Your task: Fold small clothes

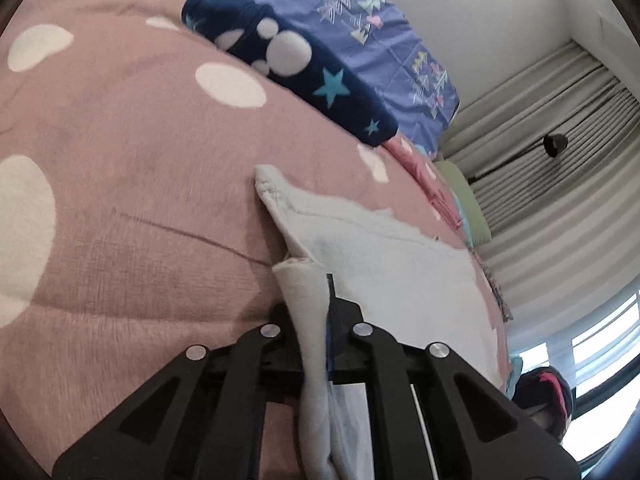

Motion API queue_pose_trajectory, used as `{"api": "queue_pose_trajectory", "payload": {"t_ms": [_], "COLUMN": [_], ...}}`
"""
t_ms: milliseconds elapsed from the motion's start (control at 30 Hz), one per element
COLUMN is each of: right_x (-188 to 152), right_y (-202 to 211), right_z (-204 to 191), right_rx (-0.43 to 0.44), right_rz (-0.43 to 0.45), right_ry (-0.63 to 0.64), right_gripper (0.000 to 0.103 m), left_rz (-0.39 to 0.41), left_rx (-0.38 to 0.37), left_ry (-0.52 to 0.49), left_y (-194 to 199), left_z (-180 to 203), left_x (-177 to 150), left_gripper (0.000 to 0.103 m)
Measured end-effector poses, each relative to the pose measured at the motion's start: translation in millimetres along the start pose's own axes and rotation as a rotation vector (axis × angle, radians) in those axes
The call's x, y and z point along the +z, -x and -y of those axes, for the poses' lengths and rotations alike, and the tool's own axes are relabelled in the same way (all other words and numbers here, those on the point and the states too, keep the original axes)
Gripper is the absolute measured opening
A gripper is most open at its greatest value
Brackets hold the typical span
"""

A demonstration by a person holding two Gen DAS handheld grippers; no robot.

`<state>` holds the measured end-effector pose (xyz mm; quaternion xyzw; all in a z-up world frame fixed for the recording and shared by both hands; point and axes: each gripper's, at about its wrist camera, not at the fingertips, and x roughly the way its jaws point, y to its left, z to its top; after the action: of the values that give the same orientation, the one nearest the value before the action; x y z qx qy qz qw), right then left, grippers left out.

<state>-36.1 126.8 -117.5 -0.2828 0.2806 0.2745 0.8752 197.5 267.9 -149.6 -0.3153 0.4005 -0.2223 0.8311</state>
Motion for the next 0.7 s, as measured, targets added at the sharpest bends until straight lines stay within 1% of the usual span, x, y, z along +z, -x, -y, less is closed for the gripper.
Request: {"api": "queue_pose_trajectory", "payload": {"t_ms": [33, 67, 133, 167, 200, 233, 267, 300, 367, 433, 533, 633, 700], "right_x": [1, 2, 4, 3, 2, -2, -3, -7, -8, -9, -9, -12, -15], "right_y": [5, 7, 13, 17, 19, 18, 17, 14, 16, 27, 40, 50, 55], "right_z": [11, 15, 18, 17, 15, 11, 11, 14, 22, 31, 45, 60, 69], "right_rx": [0.037, 0.06, 0.086, 0.117, 0.13, 0.128, 0.129, 0.15, 0.177, 0.182, 0.171, 0.187, 0.191], "right_rz": [0.017, 0.027, 0.045, 0.051, 0.054, 0.055, 0.053, 0.039, 0.04, 0.072, 0.121, 0.147, 0.162], "right_ry": [-0.052, -0.066, -0.056, -0.044, -0.03, -0.006, -0.002, -0.025, -0.082, -0.125, -0.163, -0.214, -0.236], "right_gripper": [0.004, 0.004, 0.003, 0.003, 0.003, 0.002, 0.002, 0.002, 0.002, 0.002, 0.002, 0.002, 0.002], "left_rz": [0.021, 0.029, 0.02, 0.008, -0.007, -0.014, -0.002, 0.002, -0.005, -0.01, -0.008, -0.003, -0.004], "left_rx": [-0.023, -0.019, 0.026, 0.054, 0.091, 0.116, 0.118, 0.121, 0.157, 0.193, 0.22, 0.243, 0.256], "left_ry": [0.006, 0.008, 0.013, 0.004, -0.007, -0.016, -0.018, -0.012, -0.021, -0.055, -0.085, -0.12, -0.126], "left_y": [5, 6, 4, 2, -2, -5, -4, -4, -2, 0, 5, 7, 7], "left_z": [2, 4, 3, 2, 1, 0, 2, 3, 10, 21, 38, 58, 69], "left_x": [2, 5, 6, 4, 1, -3, -4, -3, -2, 1, 7, 10, 13], "left_gripper": [0.005, 0.005, 0.005, 0.005, 0.006, 0.006, 0.006, 0.006, 0.006, 0.006, 0.006, 0.006, 0.006]}}
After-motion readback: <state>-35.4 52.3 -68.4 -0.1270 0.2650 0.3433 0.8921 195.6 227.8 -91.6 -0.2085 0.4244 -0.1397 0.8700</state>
